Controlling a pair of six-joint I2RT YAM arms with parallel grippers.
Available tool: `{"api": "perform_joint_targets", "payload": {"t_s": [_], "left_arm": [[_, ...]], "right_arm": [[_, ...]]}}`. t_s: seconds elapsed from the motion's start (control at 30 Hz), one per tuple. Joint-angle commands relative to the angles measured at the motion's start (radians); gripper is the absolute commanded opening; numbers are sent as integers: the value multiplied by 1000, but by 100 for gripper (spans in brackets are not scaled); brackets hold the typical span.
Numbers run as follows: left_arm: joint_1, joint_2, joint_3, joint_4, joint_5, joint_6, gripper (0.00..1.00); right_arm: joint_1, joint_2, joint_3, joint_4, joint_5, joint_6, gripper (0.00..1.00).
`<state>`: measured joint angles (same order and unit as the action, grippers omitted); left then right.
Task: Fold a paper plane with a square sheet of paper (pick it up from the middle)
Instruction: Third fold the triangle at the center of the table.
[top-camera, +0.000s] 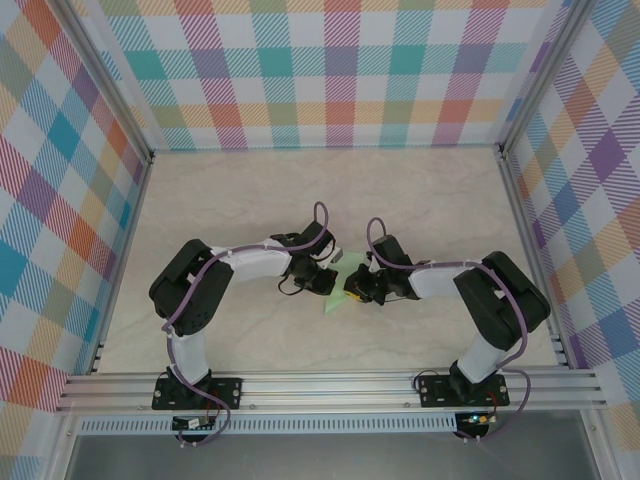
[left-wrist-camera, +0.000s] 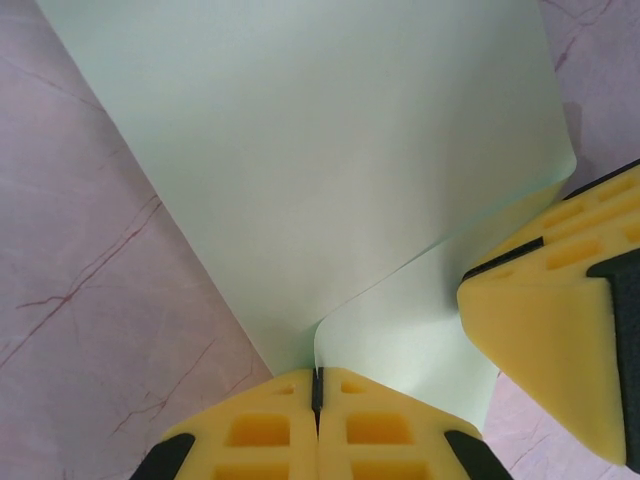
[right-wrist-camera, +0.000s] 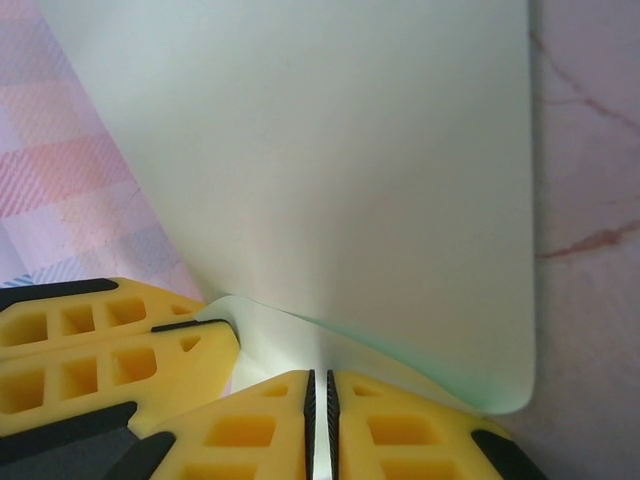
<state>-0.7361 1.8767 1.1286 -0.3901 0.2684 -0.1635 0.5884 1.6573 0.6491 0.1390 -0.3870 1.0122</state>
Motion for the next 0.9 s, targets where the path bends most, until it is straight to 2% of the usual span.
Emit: {"api": "perform_joint_targets", "payload": {"t_s": [0.0,0.17,0.33,0.6,0.87], "left_arm": [[4,78,-38,-26,-41,2,2],[3,75,-39,-28,-42,6,2],[4,78,-38,-28,-45,5,1],[3,83,-32,-36,-41,10,1],[4,79,-33,-43,-44,12,1]], "right_arm": [[-16,-50,-8,-6,-12,-27,15],[-64,-89,-15,4,-54,-54,15],[-76,-28,-20,34,-69,-53,13],[-78,39,-28,21,-24,-67,12],[-122,-73,-24,-17,-46,-90,13]]}}
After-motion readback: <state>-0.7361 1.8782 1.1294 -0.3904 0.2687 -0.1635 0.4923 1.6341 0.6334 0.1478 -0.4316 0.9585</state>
